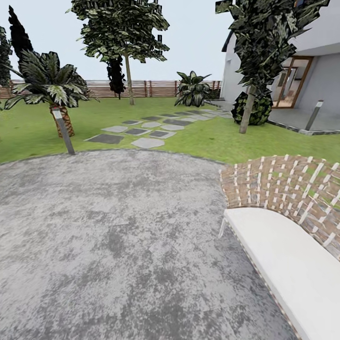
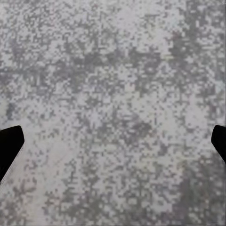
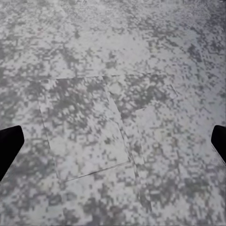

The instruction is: In the garden, pick up the pesticide atomizer on the floor and spray pesticide onto both trees until each tree trunk is fully covered.

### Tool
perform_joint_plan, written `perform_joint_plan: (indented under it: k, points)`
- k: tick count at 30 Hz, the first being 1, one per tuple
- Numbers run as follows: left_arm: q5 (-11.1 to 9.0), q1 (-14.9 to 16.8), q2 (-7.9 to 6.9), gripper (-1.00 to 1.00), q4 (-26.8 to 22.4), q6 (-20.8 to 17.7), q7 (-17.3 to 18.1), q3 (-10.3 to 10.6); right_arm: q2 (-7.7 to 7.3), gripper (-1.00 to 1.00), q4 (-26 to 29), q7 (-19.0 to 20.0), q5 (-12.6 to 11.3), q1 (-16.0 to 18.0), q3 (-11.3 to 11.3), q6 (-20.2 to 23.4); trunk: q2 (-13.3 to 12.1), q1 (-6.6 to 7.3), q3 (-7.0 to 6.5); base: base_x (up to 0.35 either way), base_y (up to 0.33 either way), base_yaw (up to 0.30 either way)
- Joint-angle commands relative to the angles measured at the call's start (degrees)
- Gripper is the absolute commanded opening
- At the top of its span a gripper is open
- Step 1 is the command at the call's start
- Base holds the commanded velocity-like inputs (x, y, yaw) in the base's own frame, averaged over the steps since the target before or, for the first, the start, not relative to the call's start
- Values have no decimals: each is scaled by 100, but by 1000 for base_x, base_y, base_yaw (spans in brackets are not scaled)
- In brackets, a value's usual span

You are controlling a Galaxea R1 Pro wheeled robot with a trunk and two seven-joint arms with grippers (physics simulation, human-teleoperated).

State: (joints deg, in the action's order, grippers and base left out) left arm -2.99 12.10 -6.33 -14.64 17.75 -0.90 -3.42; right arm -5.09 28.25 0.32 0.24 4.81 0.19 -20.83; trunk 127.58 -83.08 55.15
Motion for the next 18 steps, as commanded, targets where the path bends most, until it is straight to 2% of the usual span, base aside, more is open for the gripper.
perform_joint_plan:
  k: [1,13,18]
  points:
    - [-29,3,0,100,5,18,2,-1,-1,100,-4,3,2,3,4,-18,2,-2,5,339,0,0]
    - [-32,3,0,100,4,18,2,-1,-1,100,-4,3,2,3,8,-18,2,-2,5,339,0,4]
    - [-30,3,0,100,5,18,2,-1,-1,100,-4,3,2,3,8,-18,2,-2,5,339,0,144]
